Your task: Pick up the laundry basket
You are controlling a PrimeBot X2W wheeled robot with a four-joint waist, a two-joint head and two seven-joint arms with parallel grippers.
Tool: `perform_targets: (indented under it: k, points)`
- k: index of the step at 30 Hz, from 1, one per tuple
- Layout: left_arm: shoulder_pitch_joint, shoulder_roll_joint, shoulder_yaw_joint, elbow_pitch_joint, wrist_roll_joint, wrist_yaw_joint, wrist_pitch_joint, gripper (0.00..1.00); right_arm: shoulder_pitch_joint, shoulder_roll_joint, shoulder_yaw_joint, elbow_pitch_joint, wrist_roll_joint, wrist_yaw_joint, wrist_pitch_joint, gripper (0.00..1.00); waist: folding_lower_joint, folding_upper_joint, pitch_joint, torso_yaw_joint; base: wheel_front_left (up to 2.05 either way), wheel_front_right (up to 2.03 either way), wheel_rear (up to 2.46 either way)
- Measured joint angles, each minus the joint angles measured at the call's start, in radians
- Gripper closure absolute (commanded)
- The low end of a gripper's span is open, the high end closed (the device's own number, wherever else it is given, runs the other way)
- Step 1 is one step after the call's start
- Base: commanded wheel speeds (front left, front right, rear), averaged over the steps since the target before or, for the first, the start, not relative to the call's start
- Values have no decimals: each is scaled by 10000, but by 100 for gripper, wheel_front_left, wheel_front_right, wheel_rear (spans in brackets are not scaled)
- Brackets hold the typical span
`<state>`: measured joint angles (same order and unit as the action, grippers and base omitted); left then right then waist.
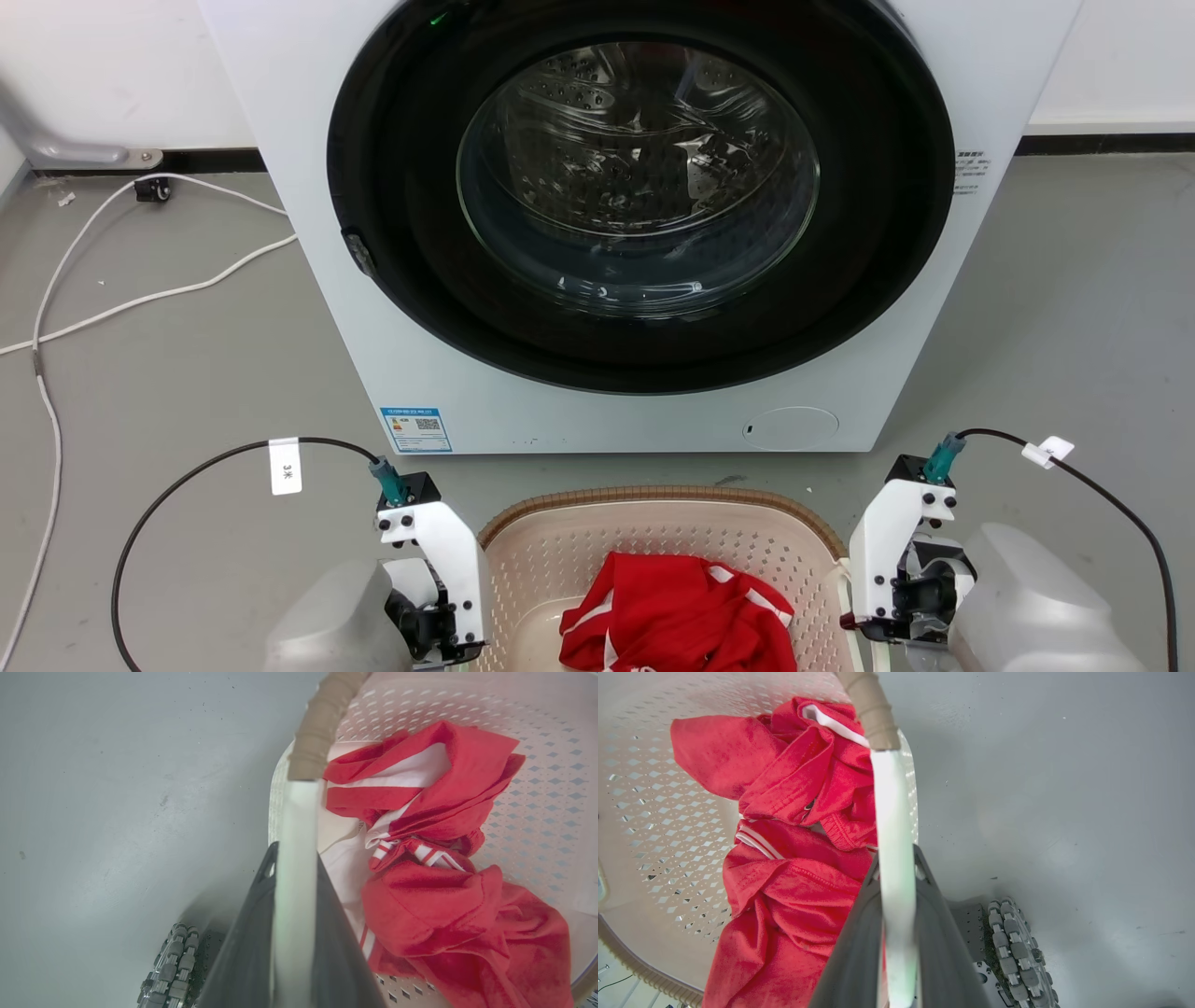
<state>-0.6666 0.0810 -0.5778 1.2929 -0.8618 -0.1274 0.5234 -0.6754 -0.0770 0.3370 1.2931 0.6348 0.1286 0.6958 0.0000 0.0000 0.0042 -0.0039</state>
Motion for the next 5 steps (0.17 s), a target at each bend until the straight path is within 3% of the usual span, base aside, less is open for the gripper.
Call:
perform_targets:
  k: [5]
  points:
    - [0,2,-19,4,-36,0,-46,100,0,0,-36,0,-25,2,8,100,0,0,-5,-6,0,0,0]
